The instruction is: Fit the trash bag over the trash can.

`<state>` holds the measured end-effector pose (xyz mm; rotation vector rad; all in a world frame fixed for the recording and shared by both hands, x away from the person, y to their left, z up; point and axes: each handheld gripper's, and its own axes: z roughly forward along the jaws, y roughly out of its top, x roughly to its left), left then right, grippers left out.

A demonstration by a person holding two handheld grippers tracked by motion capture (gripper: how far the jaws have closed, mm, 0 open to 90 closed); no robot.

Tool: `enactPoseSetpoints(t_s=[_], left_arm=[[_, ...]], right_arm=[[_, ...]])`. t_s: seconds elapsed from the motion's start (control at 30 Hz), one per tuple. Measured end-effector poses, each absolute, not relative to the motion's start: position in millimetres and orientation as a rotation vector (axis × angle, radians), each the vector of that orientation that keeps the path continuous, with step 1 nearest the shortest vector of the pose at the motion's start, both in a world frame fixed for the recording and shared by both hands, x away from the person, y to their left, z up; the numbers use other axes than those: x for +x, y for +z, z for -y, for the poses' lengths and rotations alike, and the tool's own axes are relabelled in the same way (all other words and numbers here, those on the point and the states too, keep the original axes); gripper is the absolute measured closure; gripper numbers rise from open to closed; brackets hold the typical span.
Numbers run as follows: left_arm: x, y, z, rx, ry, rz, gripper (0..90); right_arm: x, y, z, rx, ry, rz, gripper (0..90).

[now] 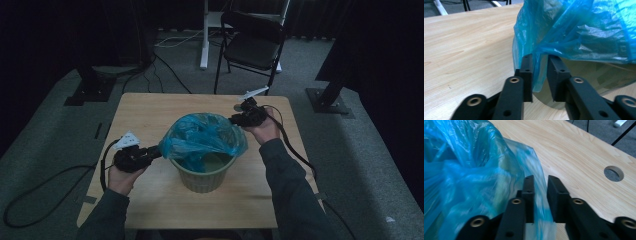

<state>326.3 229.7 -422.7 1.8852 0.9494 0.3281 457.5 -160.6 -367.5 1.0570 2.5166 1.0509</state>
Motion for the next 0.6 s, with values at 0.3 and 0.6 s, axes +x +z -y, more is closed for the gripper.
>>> enactPoseSetpoints(t_s=[0.3, 0.6], left_arm=[[321, -414, -244, 1.841, 0.31, -0.912, 57.1], [316, -404, -246, 1.833, 0.34, -0.868, 51.2]], right_arm=[[427, -358, 177, 0.998, 1.148, -2.497, 69.5], [383, -346, 189, 0.897, 1.181, -2.49, 66.0]])
